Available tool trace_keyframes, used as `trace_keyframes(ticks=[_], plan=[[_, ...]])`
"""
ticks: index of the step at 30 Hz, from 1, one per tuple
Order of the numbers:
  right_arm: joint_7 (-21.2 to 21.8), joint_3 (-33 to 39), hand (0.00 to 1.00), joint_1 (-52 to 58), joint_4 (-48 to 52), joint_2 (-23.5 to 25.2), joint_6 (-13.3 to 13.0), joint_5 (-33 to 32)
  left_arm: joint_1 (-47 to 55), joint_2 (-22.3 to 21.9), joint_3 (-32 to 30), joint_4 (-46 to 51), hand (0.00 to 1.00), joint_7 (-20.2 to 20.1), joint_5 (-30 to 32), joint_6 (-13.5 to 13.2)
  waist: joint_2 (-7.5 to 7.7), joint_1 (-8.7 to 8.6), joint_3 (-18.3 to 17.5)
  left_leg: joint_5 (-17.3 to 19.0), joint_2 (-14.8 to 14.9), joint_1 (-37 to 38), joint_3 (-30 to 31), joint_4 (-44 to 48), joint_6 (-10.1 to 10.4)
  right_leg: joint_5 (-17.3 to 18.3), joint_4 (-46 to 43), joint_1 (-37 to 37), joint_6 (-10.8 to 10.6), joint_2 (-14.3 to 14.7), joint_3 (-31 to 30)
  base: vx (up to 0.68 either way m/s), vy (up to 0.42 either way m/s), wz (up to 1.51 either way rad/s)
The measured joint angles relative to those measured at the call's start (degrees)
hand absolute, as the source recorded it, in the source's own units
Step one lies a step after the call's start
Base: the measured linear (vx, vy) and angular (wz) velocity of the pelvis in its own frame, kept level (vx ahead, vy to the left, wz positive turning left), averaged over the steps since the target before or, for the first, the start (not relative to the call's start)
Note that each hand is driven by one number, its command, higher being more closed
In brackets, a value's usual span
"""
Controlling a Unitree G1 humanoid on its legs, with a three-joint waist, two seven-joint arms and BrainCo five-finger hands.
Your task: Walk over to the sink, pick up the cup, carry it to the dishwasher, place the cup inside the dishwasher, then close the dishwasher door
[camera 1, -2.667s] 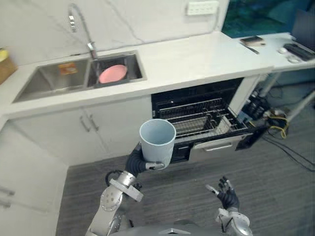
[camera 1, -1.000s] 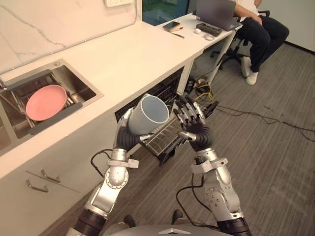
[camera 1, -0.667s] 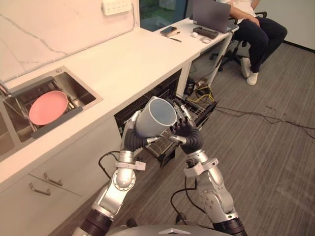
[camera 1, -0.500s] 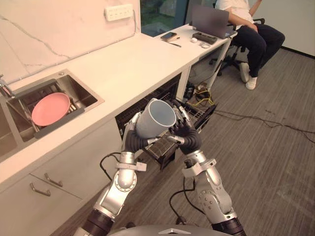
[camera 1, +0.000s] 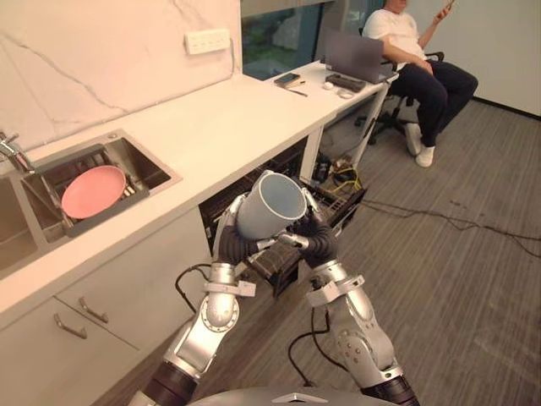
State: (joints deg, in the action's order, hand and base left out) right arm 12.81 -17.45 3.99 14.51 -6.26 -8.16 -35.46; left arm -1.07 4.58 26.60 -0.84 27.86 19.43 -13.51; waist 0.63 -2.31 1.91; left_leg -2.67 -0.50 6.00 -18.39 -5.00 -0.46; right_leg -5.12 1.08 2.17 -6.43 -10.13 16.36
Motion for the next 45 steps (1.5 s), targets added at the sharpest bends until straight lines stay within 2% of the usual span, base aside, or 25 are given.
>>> trace_keyframes(ticks=[4,12,13,23,30,31,39,45], plan=[[-1.6,-0.4,0.00,0.1,0.0,0.0,1.1,2.1,0.2,0.1,0.5,0.0,1.00,0.6,1.1,0.9,0.19,0.05,-0.7,0.0,0.0,0.0,0.0,0.0,0.1,0.0,-0.1,-0.1,0.0,0.0,0.0,0.00,0.000,0.00],[-4.5,-1.5,0.00,0.2,-0.7,0.0,2.2,2.1,0.2,0.2,1.0,0.0,1.00,0.4,3.4,1.7,0.29,0.02,-1.0,-0.2,0.0,-0.2,0.3,0.0,-0.1,0.0,0.1,0.0,0.0,0.0,0.0,0.02,0.002,0.01],[-4.8,-1.7,1.00,0.2,-1.0,0.0,2.2,2.1,0.2,0.2,1.1,0.0,1.00,0.4,3.4,1.8,0.29,0.02,-1.0,-0.3,0.0,-0.2,0.3,0.0,-0.3,0.0,0.1,0.0,0.0,0.0,0.0,0.03,0.000,0.04],[-9.4,-2.5,1.00,1.1,-2.1,0.0,2.4,2.2,0.2,0.2,2.7,-0.6,1.00,-0.8,3.4,3.4,0.26,0.01,-1.2,-0.2,0.0,-0.3,0.4,0.0,0.0,0.0,0.1,-0.1,0.0,0.1,0.0,0.00,0.000,0.00],[-12.5,-2.7,1.00,2.0,-2.1,0.7,2.3,4.2,0.2,0.1,3.0,-2.3,1.00,-0.8,3.1,3.4,0.18,-0.10,-2.2,-0.2,0.1,-0.8,0.4,0.0,0.1,0.0,0.1,-0.6,0.0,0.1,0.0,0.00,0.000,0.00],[-13.1,-2.7,1.00,2.0,-2.1,1.1,2.3,4.3,0.2,0.1,3.0,-2.3,0.00,-0.7,2.7,3.4,0.17,-0.09,-2.2,-0.2,0.1,-0.8,0.4,0.0,0.1,0.0,0.1,-0.6,0.0,0.1,0.0,0.00,0.000,0.00],[-17.1,0.0,1.00,1.6,-1.9,3.6,2.1,4.4,3.1,1.0,3.9,-4.9,0.00,-1.2,-1.1,4.2,0.12,-0.10,-2.3,-0.2,0.1,-1.1,0.6,0.0,0.1,0.0,0.2,-0.4,0.0,0.1,0.2,0.00,0.000,0.01],[-19.5,2.2,1.00,1.5,-1.9,3.7,2.1,6.7,3.8,1.0,1.8,-4.9,0.00,-1.3,-5.8,4.5,0.12,0.24,-2.3,-0.3,0.1,-1.1,1.2,0.0,0.1,0.1,0.2,0.0,-0.1,0.0,0.8,0.00,0.000,0.06]])
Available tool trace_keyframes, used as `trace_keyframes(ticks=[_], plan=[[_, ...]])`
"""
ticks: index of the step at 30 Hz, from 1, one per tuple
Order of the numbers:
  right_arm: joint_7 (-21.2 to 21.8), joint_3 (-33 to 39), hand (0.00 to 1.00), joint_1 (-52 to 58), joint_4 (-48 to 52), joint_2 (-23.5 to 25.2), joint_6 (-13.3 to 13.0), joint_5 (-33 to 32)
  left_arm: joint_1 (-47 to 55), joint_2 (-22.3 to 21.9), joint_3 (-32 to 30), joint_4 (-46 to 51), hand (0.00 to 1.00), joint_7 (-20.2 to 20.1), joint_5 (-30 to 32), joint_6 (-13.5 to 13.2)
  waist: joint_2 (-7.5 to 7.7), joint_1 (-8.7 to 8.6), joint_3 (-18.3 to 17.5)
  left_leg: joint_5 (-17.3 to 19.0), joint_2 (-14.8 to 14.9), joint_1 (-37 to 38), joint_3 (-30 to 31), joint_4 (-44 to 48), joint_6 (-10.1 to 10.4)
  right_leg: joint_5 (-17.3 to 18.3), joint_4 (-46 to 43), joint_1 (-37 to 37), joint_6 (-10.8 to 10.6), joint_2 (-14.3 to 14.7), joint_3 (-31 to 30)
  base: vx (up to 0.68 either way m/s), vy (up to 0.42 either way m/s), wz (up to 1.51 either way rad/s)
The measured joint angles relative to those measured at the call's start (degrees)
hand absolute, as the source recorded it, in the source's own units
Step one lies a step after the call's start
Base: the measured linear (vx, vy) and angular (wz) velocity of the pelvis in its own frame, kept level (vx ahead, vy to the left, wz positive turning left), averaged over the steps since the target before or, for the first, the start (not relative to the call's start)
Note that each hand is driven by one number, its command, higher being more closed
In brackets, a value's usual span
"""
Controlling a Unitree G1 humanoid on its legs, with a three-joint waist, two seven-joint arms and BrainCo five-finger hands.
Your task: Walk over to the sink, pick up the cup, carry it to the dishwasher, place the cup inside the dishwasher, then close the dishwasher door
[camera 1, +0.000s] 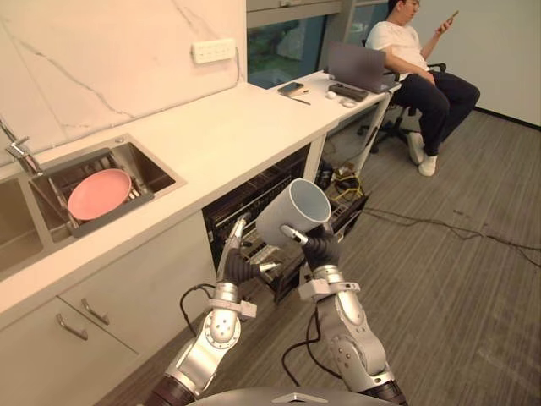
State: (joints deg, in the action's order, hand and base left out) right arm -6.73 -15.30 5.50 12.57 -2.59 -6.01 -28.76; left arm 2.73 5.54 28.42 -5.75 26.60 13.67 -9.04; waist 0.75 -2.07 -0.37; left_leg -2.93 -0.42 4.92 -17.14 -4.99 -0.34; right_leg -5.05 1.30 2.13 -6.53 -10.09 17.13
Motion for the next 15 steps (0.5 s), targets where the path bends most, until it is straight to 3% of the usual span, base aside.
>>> trace_keyframes(ticks=[5,8,13,15], plan=[[-0.1,6.6,1.00,0.0,-0.1,-0.2,0.2,2.3,3.3,-0.1,-6.4,0.3,0.00,-0.8,-2.8,0.0,0.04,0.15,0.0,-0.4,-0.1,-0.8,1.7,0.0,0.0,0.2,0.0,0.2,-0.1,-0.3,1.8,0.00,-0.003,0.19],[0.2,12.4,1.00,-2.1,-3.6,-0.9,1.7,5.6,5.8,0.0,-11.6,0.6,0.00,-1.8,-7.6,0.0,0.43,0.49,0.8,-1.0,-0.2,-1.9,3.3,0.0,-0.1,0.2,0.0,0.2,-0.1,-0.5,3.6,-0.02,-0.009,0.30],[0.2,22.2,1.00,-17.7,-18.6,-9.4,5.8,8.9,6.1,0.8,-18.4,0.5,0.00,-8.4,-18.5,0.6,0.71,2.10,8.0,-3.1,-0.2,-6.9,6.8,0.0,0.3,-0.2,0.3,-2.4,0.3,-0.5,5.8,-0.10,0.003,0.41],[0.1,23.0,1.00,-29.0,-26.6,-17.1,7.7,8.9,5.7,2.7,-18.8,-1.6,0.00,-12.2,-22.2,1.3,0.29,3.07,12.7,-4.9,-0.1,-10.3,8.0,0.0,0.7,-2.6,2.0,-4.5,1.3,-0.1,7.2,-0.07,-0.008,0.31]])
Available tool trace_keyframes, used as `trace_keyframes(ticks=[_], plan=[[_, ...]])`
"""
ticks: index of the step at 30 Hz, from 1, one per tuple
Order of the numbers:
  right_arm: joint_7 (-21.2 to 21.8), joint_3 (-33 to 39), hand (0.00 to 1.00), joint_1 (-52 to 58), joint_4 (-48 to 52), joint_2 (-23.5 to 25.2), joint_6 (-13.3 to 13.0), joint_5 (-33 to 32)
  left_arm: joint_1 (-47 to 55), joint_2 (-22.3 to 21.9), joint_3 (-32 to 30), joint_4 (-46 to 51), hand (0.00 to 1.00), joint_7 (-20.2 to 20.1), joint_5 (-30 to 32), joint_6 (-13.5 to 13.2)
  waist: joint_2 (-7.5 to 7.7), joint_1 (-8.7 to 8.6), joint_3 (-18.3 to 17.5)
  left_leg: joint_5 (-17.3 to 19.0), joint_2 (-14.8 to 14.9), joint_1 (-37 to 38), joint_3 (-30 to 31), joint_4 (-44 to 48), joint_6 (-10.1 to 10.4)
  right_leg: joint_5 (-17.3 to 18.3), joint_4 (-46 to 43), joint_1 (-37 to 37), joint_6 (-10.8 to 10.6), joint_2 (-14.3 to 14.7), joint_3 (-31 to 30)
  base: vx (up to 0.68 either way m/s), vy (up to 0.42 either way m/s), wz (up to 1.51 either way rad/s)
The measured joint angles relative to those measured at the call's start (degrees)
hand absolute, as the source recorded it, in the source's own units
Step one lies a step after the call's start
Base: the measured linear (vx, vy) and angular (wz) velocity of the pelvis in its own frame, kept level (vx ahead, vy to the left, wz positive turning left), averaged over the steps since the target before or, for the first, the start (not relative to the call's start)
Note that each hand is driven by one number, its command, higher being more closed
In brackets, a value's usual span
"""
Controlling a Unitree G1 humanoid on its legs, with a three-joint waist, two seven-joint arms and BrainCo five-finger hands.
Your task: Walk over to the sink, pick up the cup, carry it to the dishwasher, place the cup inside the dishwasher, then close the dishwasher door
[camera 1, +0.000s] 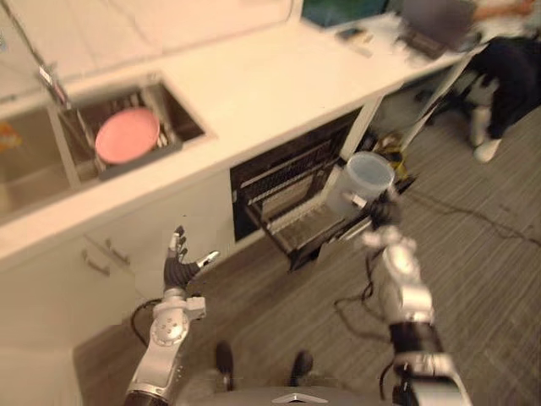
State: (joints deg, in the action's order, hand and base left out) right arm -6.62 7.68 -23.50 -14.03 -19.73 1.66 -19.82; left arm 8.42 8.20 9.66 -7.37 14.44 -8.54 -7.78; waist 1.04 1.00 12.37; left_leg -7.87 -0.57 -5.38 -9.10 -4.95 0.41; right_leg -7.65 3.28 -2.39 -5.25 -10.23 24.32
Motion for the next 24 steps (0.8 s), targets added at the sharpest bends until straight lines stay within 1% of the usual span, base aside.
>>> trace_keyframes(ticks=[1,2,3,4,6,7,8,10,11,13,14,16,17,18,19,20,23,24], plan=[[0.0,-0.2,1.00,-2.6,-2.3,-1.9,0.5,0.0,-0.3,0.3,0.0,-1.2,0.00,-0.7,-0.7,0.4,-0.14,0.44,1.2,-0.3,0.0,-0.6,0.3,0.0,0.0,-0.5,0.6,-0.2,0.2,0.2,0.3,-0.06,-0.028,0.22],[0.1,-0.5,1.00,-7.3,-6.6,-5.2,1.5,-0.1,-0.5,0.5,0.1,-3.9,0.00,-1.7,-2.0,1.2,-0.45,1.23,2.9,-0.9,0.0,-2.0,0.7,0.0,-0.2,-1.5,1.3,-1.1,0.5,0.4,0.7,-0.01,-0.031,0.25],[0.1,-0.8,1.00,-11.4,-10.3,-8.1,2.5,-0.1,-0.7,0.4,0.5,-5.8,0.00,-2.9,-3.4,2.0,-1.10,1.80,4.8,-1.5,0.1,-3.1,1.5,0.1,-0.6,-2.0,1.3,-1.9,0.5,0.5,1.6,-0.01,-0.038,0.26],[0.2,-0.8,1.00,-13.0,-12.2,-9.3,2.7,-0.1,-0.7,0.4,0.7,-6.6,0.00,-3.5,-3.8,2.2,-1.38,2.15,5.6,-1.7,0.1,-3.5,1.7,0.1,-0.8,-2.1,1.3,-2.1,0.5,0.5,1.8,0.03,-0.033,0.23],[0.4,-2.2,1.00,-18.7,-19.0,-13.0,4.3,-0.5,0.4,0.6,1.4,-7.8,0.00,-5.2,-4.9,2.2,-2.01,3.87,8.0,-2.5,0.0,-5.0,2.3,0.4,-1.5,-2.6,1.3,-3.4,0.7,0.6,2.2,0.06,-0.037,0.11],[0.6,-2.9,1.00,-19.8,-20.5,-13.9,4.7,-0.7,0.4,0.8,1.6,-8.1,0.00,-5.5,-4.9,2.2,-2.21,4.07,8.4,-2.7,0.0,-5.5,2.6,0.4,-1.5,-2.6,1.3,-3.6,0.7,0.6,2.5,0.06,-0.039,0.22],[1.7,-3.7,1.00,-22.0,-23.5,-15.0,5.1,-0.8,0.0,0.9,1.6,-8.7,0.00,-6.2,-5.1,2.2,-2.57,4.29,9.4,-3.0,-0.1,-6.0,3.0,0.4,-1.7,-2.7,1.3,-3.8,0.8,0.5,3.3,0.06,-0.035,0.21],[3.9,-7.1,1.00,-26.0,-28.0,-16.7,6.3,-0.8,-0.4,0.9,1.7,-10.1,0.00,-6.7,-5.5,2.1,-2.89,5.33,10.3,-3.1,-0.1,-7.3,3.2,0.4,-1.8,-2.8,1.3,-5.0,0.8,0.5,3.4,0.05,-0.035,0.09],[4.9,-8.0,1.00,-27.0,-28.9,-17.2,6.9,-0.8,-0.4,0.9,1.7,-10.4,0.00,-7.0,-6.0,2.0,-3.02,5.56,10.4,-3.2,-0.1,-7.8,3.3,0.4,-1.9,-2.8,1.3,-5.5,0.8,0.5,3.4,0.05,-0.032,0.06],[8.0,-10.8,1.00,-30.6,-32.1,-18.9,8.8,-0.3,-1.1,0.8,1.7,-12.8,0.00,-7.4,-6.7,1.8,-4.23,6.51,11.7,-3.2,-0.2,-8.9,4.1,0.4,-1.9,-2.9,1.3,-6.1,0.8,0.5,4.3,0.05,-0.029,0.17],[9.0,-11.7,1.00,-31.4,-32.8,-19.4,9.5,0.0,-1.1,0.8,1.7,-13.3,0.00,-7.4,-7.0,1.6,-4.60,6.71,11.9,-3.2,-0.2,-9.2,4.3,0.4,-1.8,-2.9,1.3,-6.2,0.8,0.5,4.6,0.04,-0.026,0.17],[11.7,-14.5,1.00,-34.6,-36.0,-20.3,11.2,0.1,-1.0,0.8,1.7,-14.5,0.00,-7.4,-7.3,1.5,-5.47,8.13,12.4,-3.5,-0.2,-10.8,4.5,0.4,-1.6,-2.9,1.3,-7.8,0.8,0.5,4.7,0.05,-0.026,0.07],[12.6,-14.9,1.00,-35.7,-37.1,-20.4,11.7,0.3,-1.0,0.8,1.7,-14.7,0.00,-7.5,-7.5,1.5,-5.86,8.37,12.9,-3.5,-0.2,-11.0,4.5,0.4,-1.6,-2.9,1.3,-7.9,0.9,0.5,4.8,0.05,-0.024,0.06],[13.6,-15.8,1.00,-37.0,-38.3,-20.7,12.4,1.3,-1.1,0.7,1.7,-14.9,0.00,-7.7,-7.7,1.5,-6.32,8.50,13.4,-3.6,-0.2,-11.3,4.6,0.4,-1.6,-3.0,1.3,-8.1,0.9,0.5,4.9,0.05,-0.021,0.04],[15.0,-16.8,1.00,-38.9,-40.3,-20.8,13.4,3.3,-1.2,0.7,1.7,-15.8,0.00,-8.2,-7.7,1.4,-6.83,9.52,13.8,-3.8,-0.2,-12.3,4.7,0.4,-1.6,-3.0,1.3,-9.2,0.9,0.5,4.9,0.05,-0.020,0.04],[15.7,-16.9,1.00,-39.5,-41.3,-20.8,13.5,4.3,-1.2,0.7,1.8,-16.0,0.00,-8.5,-7.7,1.5,-6.93,9.84,13.8,-3.8,-0.2,-12.7,4.7,0.4,-1.7,-3.0,1.3,-9.6,1.0,0.5,4.9,0.05,-0.017,0.03],[16.6,-18.3,1.00,-42.7,-45.8,-22.4,14.8,7.5,-1.9,0.4,2.9,-16.5,0.00,-9.1,-8.3,1.5,-9.22,10.47,15.2,-4.5,-0.5,-14.0,6.3,0.4,-1.6,-3.0,1.3,-9.9,0.9,0.5,6.6,0.06,-0.015,0.25],[16.6,-18.3,1.00,-43.3,-46.9,-22.7,15.1,8.0,-2.1,0.1,3.2,-16.9,0.00,-9.6,-8.7,1.5,-9.55,11.30,15.3,-4.8,-0.5,-14.7,6.5,0.4,-1.9,-3.1,1.3,-10.7,0.9,0.5,6.6,0.05,-0.006,0.12]])
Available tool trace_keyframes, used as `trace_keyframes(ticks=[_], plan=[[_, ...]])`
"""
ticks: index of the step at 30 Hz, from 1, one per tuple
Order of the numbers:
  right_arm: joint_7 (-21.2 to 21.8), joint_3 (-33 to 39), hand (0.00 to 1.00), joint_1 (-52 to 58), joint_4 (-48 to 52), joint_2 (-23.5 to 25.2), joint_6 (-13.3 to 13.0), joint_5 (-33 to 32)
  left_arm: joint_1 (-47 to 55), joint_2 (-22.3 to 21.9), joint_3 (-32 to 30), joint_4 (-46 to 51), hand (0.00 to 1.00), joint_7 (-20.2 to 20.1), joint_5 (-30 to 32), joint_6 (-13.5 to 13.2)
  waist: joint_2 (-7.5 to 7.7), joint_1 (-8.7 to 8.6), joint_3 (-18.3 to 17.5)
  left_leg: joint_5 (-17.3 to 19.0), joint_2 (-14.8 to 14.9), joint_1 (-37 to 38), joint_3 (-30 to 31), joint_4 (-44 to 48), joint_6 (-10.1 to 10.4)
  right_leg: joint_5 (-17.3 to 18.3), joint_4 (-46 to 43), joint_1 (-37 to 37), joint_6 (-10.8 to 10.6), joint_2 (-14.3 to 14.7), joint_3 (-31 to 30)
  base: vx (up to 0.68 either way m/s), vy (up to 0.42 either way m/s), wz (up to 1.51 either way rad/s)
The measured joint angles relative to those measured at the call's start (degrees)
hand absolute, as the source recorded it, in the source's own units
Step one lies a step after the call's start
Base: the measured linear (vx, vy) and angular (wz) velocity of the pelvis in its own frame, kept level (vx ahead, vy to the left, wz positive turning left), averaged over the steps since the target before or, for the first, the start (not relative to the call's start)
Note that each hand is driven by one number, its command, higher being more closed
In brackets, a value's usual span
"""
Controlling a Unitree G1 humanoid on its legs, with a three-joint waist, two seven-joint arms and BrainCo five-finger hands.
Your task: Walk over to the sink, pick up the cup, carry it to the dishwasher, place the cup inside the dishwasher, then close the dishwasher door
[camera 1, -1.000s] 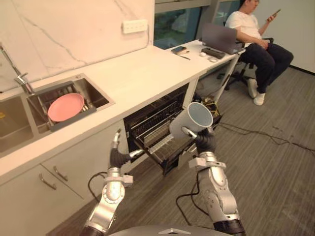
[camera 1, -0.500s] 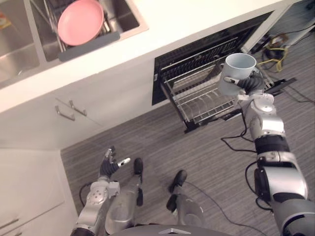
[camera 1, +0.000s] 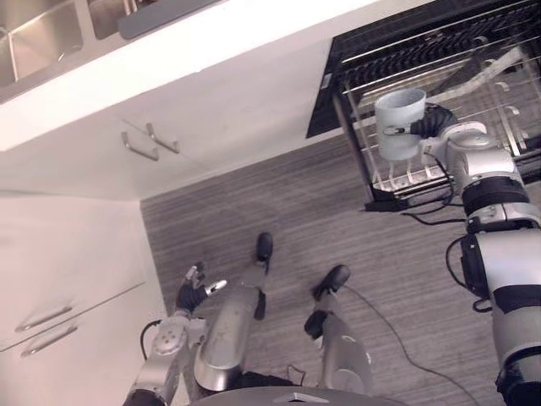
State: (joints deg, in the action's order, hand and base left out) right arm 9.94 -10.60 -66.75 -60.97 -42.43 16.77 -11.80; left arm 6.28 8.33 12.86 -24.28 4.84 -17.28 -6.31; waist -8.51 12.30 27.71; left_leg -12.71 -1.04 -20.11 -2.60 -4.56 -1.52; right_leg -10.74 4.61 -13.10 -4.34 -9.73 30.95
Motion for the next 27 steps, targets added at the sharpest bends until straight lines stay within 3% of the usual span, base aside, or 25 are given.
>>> trace_keyframes(ticks=[4,5,10,14,17,20,23,25,27], plan=[[-0.5,0.2,1.00,-2.1,-2.9,-1.1,1.2,-0.1,0.0,-1.0,2.2,-1.4,0.00,-0.4,-0.7,0.0,-1.59,0.47,0.7,-0.4,-0.3,-1.6,0.9,0.0,-0.2,-0.1,0.0,-1.1,0.0,-0.2,1.0,0.07,0.002,0.12],[-0.6,0.3,0.00,-2.3,-3.2,-1.5,1.7,0.3,0.0,-1.2,3.2,-1.8,0.00,-0.4,-0.7,0.0,-1.97,0.69,0.9,-0.4,-0.4,-1.9,0.9,0.0,-0.2,-0.1,0.0,-1.4,0.0,-0.2,1.0,0.06,0.017,0.03],[-1.3,0.4,0.00,-2.3,-3.3,-1.6,2.3,0.4,0.0,-1.4,4.1,-2.0,0.00,-0.5,-0.7,-0.8,-2.64,0.71,0.9,-0.4,-0.4,-2.7,0.8,0.0,-0.2,-0.1,0.0,-2.5,0.0,-0.3,0.8,0.06,0.021,-0.03],[-3.7,0.5,0.00,-2.3,-2.8,-1.6,0.2,-0.3,0.0,-1.3,4.3,-2.5,0.00,-0.3,-0.7,-1.7,-2.70,0.36,0.8,-0.4,-0.4,-2.6,0.8,0.0,-0.2,0.4,-0.9,-2.8,0.0,-0.5,0.8,0.06,0.026,-0.02],[-5.5,3.2,0.00,-1.4,-0.4,-1.5,-0.7,-8.3,0.0,-1.4,4.3,-3.0,0.00,-0.1,-0.7,-1.9,-2.69,0.00,0.8,-0.2,-0.4,-1.3,0.3,0.0,0.0,1.2,-2.5,-2.4,-0.1,-1.0,0.2,0.06,0.023,-0.07],[-5.4,8.6,0.00,2.6,8.6,-0.1,-5.7,-13.2,0.0,-1.4,4.0,-3.8,0.00,0.4,-0.7,-2.2,-2.65,-1.11,0.9,0.3,-0.4,1.0,-0.6,0.0,0.2,1.3,-2.8,-0.7,-0.1,-1.1,-0.6,0.05,0.014,-0.14],[-5.4,14.8,0.00,9.6,21.4,2.4,-10.2,-15.1,0.3,-1.7,3.2,-4.5,0.00,1.2,-0.6,-3.0,-2.29,-3.70,1.1,0.9,-0.2,3.5,-0.8,0.0,0.6,1.9,-2.7,1.6,-0.1,-1.0,-0.9,0.03,-0.015,-0.07],[-5.3,19.9,0.00,16.7,31.2,6.1,-12.6,-18.2,1.1,-1.7,2.0,-5.2,0.00,1.8,-0.4,-3.2,-1.25,-4.82,1.0,1.4,0.1,6.0,-1.9,0.0,0.6,2.1,-2.5,3.6,-0.2,-0.7,-2.0,0.06,-0.051,-0.28],[-5.2,24.1,0.00,29.4,44.1,15.0,-16.3,-22.7,3.5,-1.7,-1.9,-8.1,0.00,3.4,0.7,-4.1,1.59,-7.47,-0.5,2.4,0.5,9.2,-2.7,0.0,0.9,2.8,-2.0,6.6,-0.3,-0.2,-2.4,0.10,-0.084,-0.28]])
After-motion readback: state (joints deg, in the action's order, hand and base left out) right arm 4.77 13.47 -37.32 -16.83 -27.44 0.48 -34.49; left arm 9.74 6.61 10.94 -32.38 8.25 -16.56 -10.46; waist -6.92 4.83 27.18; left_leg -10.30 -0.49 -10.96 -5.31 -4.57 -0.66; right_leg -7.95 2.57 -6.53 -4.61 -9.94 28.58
